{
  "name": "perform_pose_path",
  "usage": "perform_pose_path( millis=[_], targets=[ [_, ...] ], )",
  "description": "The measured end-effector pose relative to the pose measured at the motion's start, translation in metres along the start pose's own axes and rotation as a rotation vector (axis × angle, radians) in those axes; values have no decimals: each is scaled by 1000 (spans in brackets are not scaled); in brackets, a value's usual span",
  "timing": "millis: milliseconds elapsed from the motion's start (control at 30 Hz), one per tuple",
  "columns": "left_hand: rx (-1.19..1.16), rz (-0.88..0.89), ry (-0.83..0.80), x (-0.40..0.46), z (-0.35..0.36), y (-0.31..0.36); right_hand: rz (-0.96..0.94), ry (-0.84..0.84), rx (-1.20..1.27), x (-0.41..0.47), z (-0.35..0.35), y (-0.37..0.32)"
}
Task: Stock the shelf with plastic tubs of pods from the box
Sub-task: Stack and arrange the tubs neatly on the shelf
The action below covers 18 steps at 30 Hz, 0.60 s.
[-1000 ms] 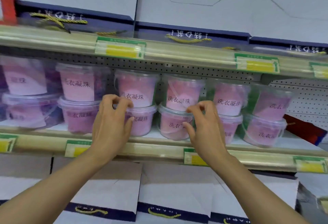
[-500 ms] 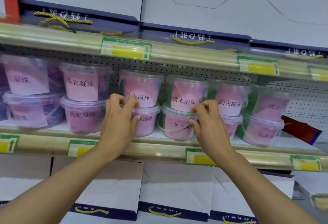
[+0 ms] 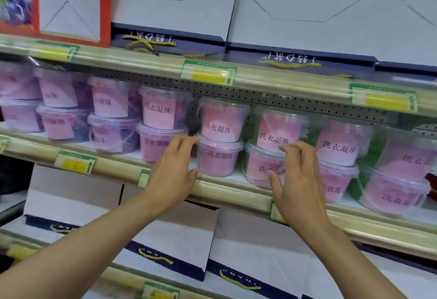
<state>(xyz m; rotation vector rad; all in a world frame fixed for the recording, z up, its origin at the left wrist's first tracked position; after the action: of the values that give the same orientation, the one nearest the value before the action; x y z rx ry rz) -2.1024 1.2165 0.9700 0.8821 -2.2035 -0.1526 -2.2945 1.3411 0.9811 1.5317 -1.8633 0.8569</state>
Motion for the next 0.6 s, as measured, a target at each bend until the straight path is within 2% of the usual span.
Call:
perform_pose_path(
  millis=[133, 400, 600],
  targets=[
    [61, -45, -16, -27, -18, -17, -100, -38, 25, -6, 6, -29],
    [111, -140, 3, -48, -63, -81, -163, -142, 0, -2, 31, -86],
    [212, -62, 56, -32, -96, -135, -159, -137, 6, 26, 57, -137]
  ],
)
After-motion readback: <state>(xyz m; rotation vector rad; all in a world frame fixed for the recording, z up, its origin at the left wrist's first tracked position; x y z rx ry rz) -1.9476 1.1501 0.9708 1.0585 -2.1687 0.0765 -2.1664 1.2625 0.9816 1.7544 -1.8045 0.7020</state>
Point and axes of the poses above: each hand's wrist, its own x-axis towards the middle knuckle, its own z-axis out of the palm, y = z × x, the point moved 5 cm from there along x, towards the middle knuckle, and after that the axes turned 8 degrees about -y, right-handed, at the moved point
